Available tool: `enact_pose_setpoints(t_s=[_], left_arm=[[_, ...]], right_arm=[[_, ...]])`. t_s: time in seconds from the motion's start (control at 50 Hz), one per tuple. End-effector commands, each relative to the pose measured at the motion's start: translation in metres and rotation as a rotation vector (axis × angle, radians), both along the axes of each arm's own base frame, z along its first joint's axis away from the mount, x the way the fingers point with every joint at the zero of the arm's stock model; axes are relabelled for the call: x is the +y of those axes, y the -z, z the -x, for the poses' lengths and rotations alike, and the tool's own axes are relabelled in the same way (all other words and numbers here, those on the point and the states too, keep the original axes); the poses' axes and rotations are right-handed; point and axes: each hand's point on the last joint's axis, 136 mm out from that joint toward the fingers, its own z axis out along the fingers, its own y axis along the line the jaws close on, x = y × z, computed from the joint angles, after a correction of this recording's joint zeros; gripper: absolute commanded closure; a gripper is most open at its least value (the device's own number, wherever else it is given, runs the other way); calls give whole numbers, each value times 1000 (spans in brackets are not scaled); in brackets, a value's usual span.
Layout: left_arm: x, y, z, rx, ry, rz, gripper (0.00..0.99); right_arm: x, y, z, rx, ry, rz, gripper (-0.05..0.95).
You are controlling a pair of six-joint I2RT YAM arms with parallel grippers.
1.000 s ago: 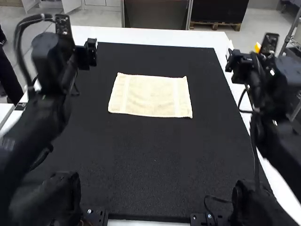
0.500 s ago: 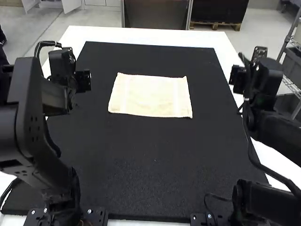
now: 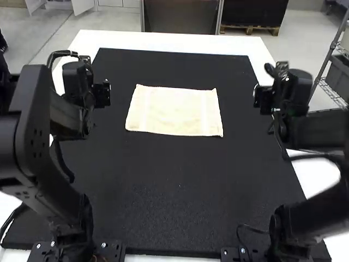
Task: Fold the towel.
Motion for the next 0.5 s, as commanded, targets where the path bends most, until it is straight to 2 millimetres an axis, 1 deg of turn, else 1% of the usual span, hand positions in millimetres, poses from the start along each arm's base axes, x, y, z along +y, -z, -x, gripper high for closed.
enact_pose_setpoints(t_s=[0.0,0.04,0.1,0.16,0.22,0.28,0.38,0.48], left_arm=[[-9,2,-5,5,11,-19,49],[-15,3,-6,4,37,-21,48],[-30,1,-9,-4,116,-34,48],[-41,4,-9,5,179,-24,49],[-43,8,-9,23,184,-22,54],[-43,7,-12,18,188,-20,54],[-42,12,-21,45,186,-13,51],[-43,20,-31,93,206,3,52]], right_arm=[[8,10,-13,10,-19,-52,-8],[9,13,-16,10,-30,-48,-5],[26,17,-20,23,-124,-75,3],[30,20,-23,34,-144,-83,3],[32,25,-27,49,-157,-88,3],[35,26,-33,56,-166,-89,-3],[50,28,-37,66,-233,-104,-5],[58,28,-42,71,-270,-113,-2]])
